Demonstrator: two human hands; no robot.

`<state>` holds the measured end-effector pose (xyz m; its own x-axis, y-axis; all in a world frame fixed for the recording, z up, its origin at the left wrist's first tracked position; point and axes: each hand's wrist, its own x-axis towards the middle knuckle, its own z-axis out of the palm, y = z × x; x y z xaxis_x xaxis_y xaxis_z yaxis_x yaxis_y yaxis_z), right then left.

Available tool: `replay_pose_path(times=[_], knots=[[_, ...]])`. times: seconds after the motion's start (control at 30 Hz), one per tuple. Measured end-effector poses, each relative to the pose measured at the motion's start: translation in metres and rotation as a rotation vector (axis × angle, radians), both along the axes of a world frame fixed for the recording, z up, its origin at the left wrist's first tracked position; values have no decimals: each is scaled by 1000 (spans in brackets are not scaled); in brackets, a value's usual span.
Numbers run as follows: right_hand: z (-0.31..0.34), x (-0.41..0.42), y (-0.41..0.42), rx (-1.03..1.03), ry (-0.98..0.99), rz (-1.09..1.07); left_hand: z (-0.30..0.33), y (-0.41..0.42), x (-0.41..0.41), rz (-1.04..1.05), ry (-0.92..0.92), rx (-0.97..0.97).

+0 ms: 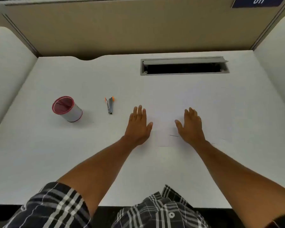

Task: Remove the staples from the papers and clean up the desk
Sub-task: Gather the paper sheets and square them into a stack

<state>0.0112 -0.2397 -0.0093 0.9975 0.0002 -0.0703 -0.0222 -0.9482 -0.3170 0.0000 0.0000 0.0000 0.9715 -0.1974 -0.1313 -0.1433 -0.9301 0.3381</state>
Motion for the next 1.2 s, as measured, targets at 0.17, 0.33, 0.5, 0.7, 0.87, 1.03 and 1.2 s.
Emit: replay_pose_path(times=[0.17, 0.33, 0.5, 0.7, 0.87, 1.03, 1.2], knots=[[-13, -10, 4, -94, 108, -85, -12, -9, -7, 48, 86, -42], [-20, -13, 2, -123, 121, -68, -19, -13, -7, 119, 162, -41], [-21, -14, 5, -106, 118, -58, -26, -20, -6, 111, 150, 70], [-23, -24, 22, -68, 134, -4, -30, -21, -8, 115, 117, 86], [-20, -35, 35, -42, 161, 60, -32, -20, -8, 110, 111, 78], [-8, -29, 25, 281, 45, -11, -30, -20, -7, 115, 23, -48], [7, -15, -41, 327, -184, -590, -13, -35, -12, 60, -257, -348]])
